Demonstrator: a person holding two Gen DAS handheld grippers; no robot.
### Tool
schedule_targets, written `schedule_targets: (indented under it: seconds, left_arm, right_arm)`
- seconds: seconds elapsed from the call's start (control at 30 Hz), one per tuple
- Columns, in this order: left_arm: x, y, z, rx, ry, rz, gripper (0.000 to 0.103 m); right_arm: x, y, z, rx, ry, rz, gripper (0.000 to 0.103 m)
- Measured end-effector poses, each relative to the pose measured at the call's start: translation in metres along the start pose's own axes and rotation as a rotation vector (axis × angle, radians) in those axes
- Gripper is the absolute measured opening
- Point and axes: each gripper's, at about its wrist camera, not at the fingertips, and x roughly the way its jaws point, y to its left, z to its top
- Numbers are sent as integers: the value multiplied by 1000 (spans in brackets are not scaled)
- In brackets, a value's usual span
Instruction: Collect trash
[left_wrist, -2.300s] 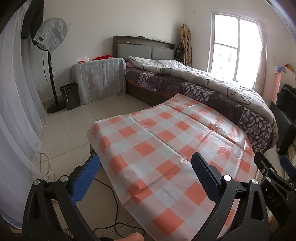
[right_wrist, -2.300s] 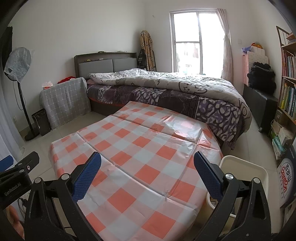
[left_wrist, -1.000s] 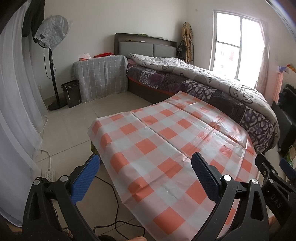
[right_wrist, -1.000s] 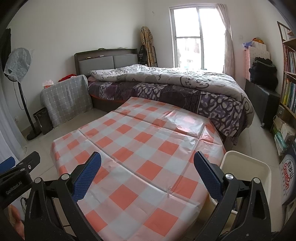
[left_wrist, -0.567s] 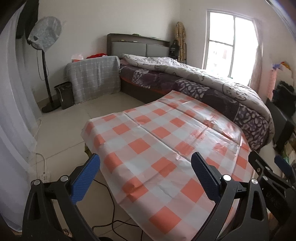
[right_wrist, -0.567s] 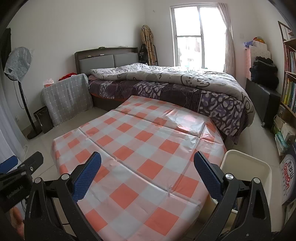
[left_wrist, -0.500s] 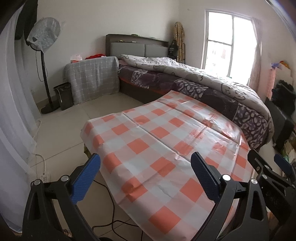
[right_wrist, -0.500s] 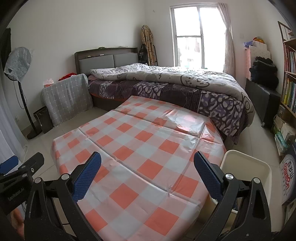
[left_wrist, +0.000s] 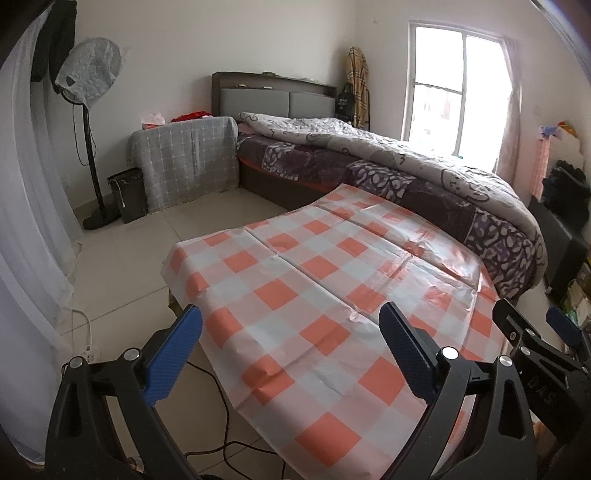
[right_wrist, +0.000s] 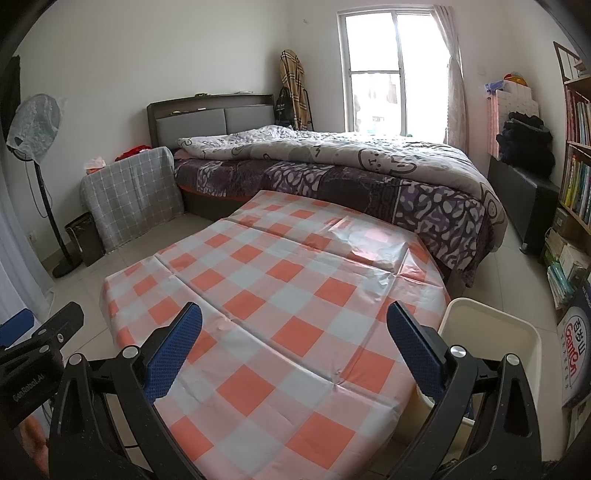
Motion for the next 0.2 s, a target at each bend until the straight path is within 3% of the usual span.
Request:
schedule_targets:
  seconds: [0.2]
  left_arm:
    - [4, 3, 3, -11, 17, 15, 94]
  right_arm:
    - [0, 0, 1, -2, 0, -1, 96]
